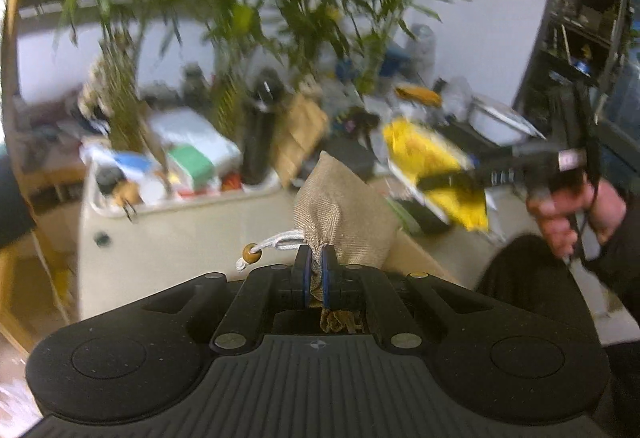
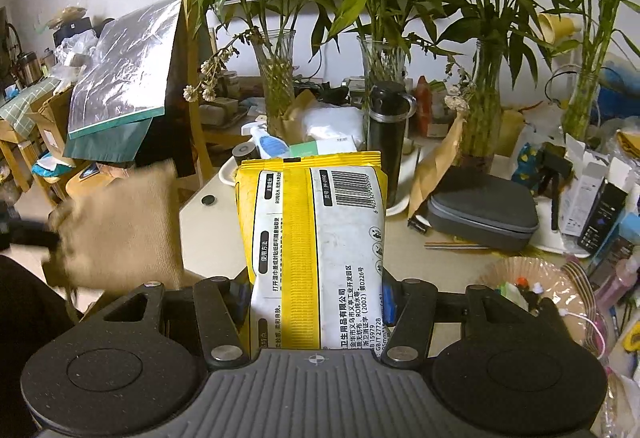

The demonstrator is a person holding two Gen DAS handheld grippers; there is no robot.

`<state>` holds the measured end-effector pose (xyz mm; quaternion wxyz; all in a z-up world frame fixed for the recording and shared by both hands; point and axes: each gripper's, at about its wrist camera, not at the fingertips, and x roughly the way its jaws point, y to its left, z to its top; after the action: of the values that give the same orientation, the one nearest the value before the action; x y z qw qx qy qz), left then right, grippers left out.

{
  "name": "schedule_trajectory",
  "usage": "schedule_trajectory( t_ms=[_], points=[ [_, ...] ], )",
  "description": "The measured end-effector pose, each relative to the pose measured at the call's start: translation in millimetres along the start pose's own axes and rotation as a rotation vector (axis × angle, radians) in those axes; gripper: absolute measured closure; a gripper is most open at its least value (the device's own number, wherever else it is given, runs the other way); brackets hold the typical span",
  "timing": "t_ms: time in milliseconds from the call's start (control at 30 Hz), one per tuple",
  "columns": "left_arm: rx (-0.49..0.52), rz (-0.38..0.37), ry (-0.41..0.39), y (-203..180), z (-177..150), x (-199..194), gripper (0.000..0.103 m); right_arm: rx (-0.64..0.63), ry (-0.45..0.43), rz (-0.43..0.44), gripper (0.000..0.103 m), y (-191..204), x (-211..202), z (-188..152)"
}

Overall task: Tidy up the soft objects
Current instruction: 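Carry the beige pouch and yellow packet over the cardboard box, then open the left tool to drop the pouch while the right tool releases the packet into the box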

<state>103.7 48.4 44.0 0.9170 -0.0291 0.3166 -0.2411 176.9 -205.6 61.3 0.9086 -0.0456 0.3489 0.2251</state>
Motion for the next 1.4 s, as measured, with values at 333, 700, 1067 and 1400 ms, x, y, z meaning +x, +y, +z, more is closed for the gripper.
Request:
schedule_trajectory(
  t_ms=[333, 700, 1067, 1400],
  points=[
    [0.058, 0.132, 0.12, -4.0, -37.1, 24.4, 0.05, 0.023, 0.026, 0.013, 0.044, 4.9, -8.5, -19.0],
    [0.082, 0.213, 0.095, -20.1, -45.6, 7.4, 0.046, 0.085, 0.054, 0.041, 0.044, 13.6, -5.5, -36.9],
    [0.051, 0.274, 0.058, -23.6, -48.6, -3.6, 0.045, 0.117, 0.065, 0.01, 0.044, 34.9, -5.1, -27.6],
    [-0.021, 0.308, 0.044, -17.1, -46.7, -10.3, 0.045, 0.175, 0.094, 0.023, 0.004, 41.3, 15.6, -39.6]
  ],
)
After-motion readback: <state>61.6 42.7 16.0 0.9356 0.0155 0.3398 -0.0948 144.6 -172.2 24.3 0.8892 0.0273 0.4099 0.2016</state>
